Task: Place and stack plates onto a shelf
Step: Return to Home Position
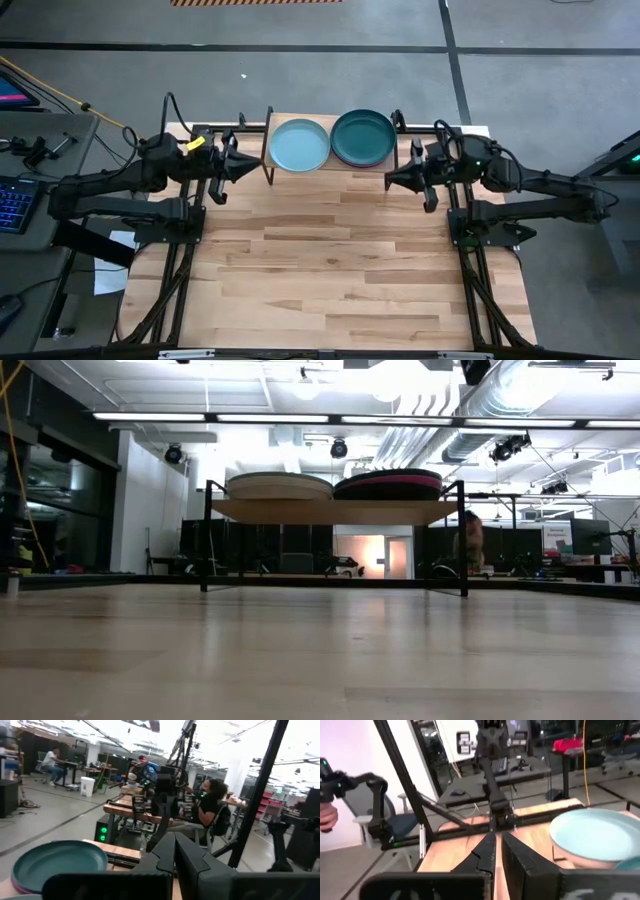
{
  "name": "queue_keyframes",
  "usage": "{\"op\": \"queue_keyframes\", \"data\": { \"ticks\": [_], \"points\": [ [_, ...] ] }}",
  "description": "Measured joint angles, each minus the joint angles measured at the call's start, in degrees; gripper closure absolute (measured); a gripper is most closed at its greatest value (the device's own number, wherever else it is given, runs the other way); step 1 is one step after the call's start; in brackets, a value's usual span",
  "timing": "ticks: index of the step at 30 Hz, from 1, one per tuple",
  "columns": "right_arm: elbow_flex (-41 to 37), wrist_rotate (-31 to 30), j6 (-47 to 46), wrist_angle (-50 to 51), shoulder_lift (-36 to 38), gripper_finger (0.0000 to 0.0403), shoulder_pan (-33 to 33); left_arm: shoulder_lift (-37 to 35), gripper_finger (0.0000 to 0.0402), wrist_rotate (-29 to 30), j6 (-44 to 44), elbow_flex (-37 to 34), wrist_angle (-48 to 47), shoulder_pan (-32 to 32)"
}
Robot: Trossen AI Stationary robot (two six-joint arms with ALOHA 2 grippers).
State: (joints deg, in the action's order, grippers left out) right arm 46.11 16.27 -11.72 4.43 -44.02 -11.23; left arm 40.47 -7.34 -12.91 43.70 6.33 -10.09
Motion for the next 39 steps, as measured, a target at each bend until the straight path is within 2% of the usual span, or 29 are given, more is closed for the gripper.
{"op": "queue_keyframes", "data": {
  "ticks": [6, 9, 14, 18, 20, 22, 27, 30, 33, 39],
  "points": [
    [-0.09, -0.31, 1.3, 1.2, 2.35, 0.0399, 0.06, 0.0, 0.0401, 2.1, -0.02, 0.0, -0.15, 0.0],
    [-0.09, -0.6, 2.16, 6.81, 4.88, 0.0402, 0.07, 0.02, 0.0401, 2.75, -0.45, 0.0, -1.45, 0.0],
    [-0.09, -4.7, 1.64, 19.76, 9.83, 0.0402, 0.1, 0.04, 0.0401, 5.13, -1.96, 0.0, -5.3, 0.0],
    [-0.11, -6.41, 1.25, 22.68, 14.22, 0.0403, 0.1, 0.83, 0.0401, 5.27, -1.97, 0.04, -6.42, 0.0],
    [-1.22, -6.51, 0.23, 20.12, 16.14, 0.0403, 0.1, 0.86, 0.0401, 5.27, -1.97, 0.05, -5.94, 0.0],
    [-5.42, -6.48, -1.49, 13.29, 18.45, 0.0403, 0.16, 0.86, 0.0401, 5.27, -1.98, 0.07, -6.05, 0.0],
    [-23.09, -6.44, -11.11, -13.64, 20.47, 0.0403, 2.31, 0.87, 0.0401, 5.27, -2.01, 0.04, -6.02, 0.0],
    [-30.17, -7.63, -14.46, -23.01, 20.33, 0.0403, 4.18, 0.88, 0.0401, 5.27, -2.0, 0.04, -6.11, 0.0],
    [-32.89, -8.25, -15.07, -23.95, 21.44, 0.0403, 5.5, 0.87, 0.0401, 5.27, -1.99, 0.04, -6.16, 0.0],
    [-35.37, -8.31, -13.93, -14.37, 26.87, 0.0403, 5.89, 0.87, 0.0402, 5.25, -1.97, 0.04, -7.77, 0.0]
  ]
}}
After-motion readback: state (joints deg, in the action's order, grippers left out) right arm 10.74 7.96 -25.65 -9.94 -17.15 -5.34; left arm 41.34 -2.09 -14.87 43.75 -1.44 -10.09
